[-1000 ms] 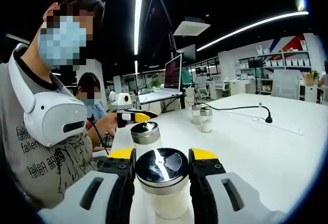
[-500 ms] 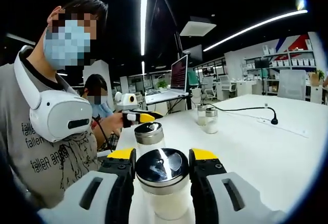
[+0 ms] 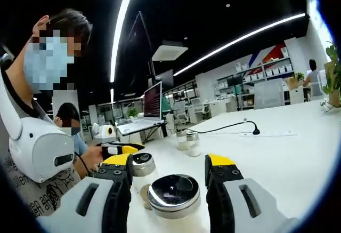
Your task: Rotate the seasoning bottle until the label or dispensing opening points toward the visible target arrow and the bottle remains upright within the marked orientation range
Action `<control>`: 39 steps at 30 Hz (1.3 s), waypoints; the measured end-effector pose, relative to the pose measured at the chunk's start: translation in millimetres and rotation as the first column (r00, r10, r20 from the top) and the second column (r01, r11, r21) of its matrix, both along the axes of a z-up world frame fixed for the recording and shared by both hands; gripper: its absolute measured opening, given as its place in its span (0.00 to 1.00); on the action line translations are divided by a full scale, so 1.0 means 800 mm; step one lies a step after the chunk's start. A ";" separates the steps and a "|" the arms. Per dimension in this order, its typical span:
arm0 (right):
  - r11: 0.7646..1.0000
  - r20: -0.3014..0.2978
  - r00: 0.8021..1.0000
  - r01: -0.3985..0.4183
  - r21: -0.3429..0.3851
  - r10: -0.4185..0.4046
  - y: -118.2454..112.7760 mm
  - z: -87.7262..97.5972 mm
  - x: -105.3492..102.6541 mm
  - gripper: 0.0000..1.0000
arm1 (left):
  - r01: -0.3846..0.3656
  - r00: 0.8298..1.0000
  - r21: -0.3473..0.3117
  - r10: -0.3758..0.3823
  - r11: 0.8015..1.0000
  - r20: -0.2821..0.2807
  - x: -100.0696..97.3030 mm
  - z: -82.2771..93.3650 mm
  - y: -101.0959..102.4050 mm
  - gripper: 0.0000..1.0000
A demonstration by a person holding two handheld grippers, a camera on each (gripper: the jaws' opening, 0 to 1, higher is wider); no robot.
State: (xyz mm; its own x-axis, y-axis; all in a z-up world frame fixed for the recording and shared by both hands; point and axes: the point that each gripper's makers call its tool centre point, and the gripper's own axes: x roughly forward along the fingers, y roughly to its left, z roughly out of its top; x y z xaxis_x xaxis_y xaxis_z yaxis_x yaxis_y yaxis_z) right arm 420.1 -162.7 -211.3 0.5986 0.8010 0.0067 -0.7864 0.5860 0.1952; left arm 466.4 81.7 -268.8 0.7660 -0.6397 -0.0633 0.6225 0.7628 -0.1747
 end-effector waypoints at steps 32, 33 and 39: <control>0.974 -0.010 0.978 0.206 -0.094 -0.208 -0.011 -0.035 0.009 0.40 | -0.002 1.000 0.001 0.002 1.000 -0.013 0.005 -0.011 0.003 0.31; 0.973 -0.005 0.978 0.205 -0.104 -0.206 -0.011 -0.035 0.009 0.40 | -0.003 1.000 0.002 0.003 1.000 -0.013 0.005 -0.011 0.003 0.31; 0.975 -0.003 0.981 0.194 -0.113 -0.195 -0.011 -0.036 0.008 0.40 | -0.005 1.000 -0.010 0.005 1.000 -0.012 0.006 -0.008 0.006 0.31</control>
State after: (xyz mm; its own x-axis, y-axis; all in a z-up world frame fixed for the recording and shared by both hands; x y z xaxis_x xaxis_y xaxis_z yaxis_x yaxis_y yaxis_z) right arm 426.6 -171.3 -239.9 0.7422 0.6646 -0.0858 -0.6531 0.7461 0.1297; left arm 471.2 86.4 -275.4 0.7684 -0.6366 -0.0657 0.6167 0.7640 -0.1897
